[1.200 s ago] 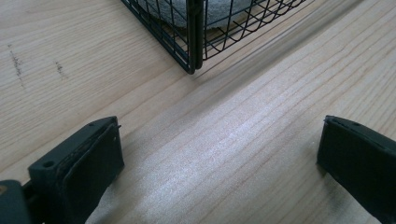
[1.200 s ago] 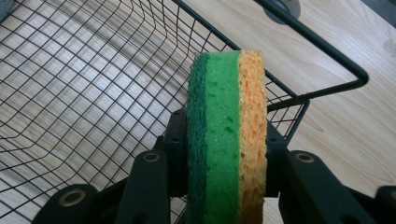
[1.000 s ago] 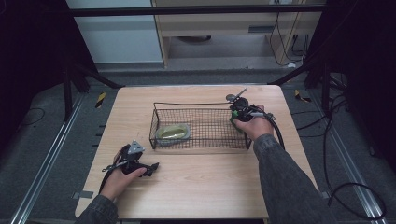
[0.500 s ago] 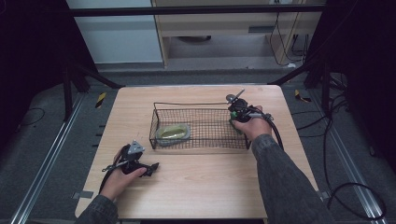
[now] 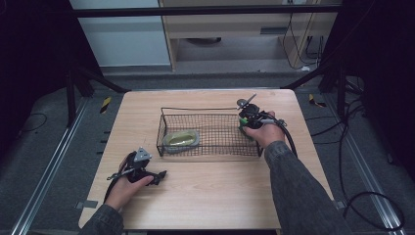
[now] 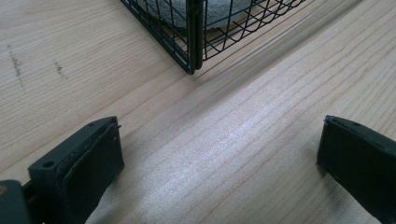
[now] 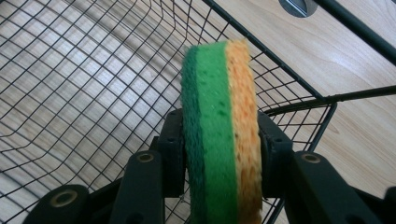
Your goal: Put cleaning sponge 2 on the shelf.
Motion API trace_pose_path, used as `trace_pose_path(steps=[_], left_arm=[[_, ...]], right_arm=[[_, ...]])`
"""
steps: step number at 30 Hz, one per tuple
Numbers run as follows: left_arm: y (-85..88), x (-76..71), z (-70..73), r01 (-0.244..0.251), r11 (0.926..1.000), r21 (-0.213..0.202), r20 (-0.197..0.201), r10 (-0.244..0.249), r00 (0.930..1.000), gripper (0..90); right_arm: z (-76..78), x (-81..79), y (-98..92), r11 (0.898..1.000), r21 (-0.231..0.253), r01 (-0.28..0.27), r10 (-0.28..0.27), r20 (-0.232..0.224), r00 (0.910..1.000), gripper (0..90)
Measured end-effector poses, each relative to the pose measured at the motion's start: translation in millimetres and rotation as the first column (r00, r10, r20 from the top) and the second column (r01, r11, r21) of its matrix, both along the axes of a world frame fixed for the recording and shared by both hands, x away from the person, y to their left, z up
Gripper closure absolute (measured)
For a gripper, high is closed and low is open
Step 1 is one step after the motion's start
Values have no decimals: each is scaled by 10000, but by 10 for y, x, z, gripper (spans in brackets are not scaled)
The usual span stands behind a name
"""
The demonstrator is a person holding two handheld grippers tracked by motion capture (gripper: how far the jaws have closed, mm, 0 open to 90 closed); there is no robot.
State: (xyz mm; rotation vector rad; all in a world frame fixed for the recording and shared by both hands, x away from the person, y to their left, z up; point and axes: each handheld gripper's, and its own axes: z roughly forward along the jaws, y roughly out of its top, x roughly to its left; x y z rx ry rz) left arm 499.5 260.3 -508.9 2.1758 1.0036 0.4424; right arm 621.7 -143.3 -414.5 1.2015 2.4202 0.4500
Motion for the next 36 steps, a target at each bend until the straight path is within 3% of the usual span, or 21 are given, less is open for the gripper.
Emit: trace_pose_path(steps=[17,36], left_arm=[[1,1,0,8,10000,9,-4,-8,10000,0],[1,1,0,7,10000,11,-3,-7,10000,0]], right_arm=[[50,-160,49,9991,154,-396,395,27,9992,596],[165,-372,177,9931,761,-892,901,-89,9959,495]])
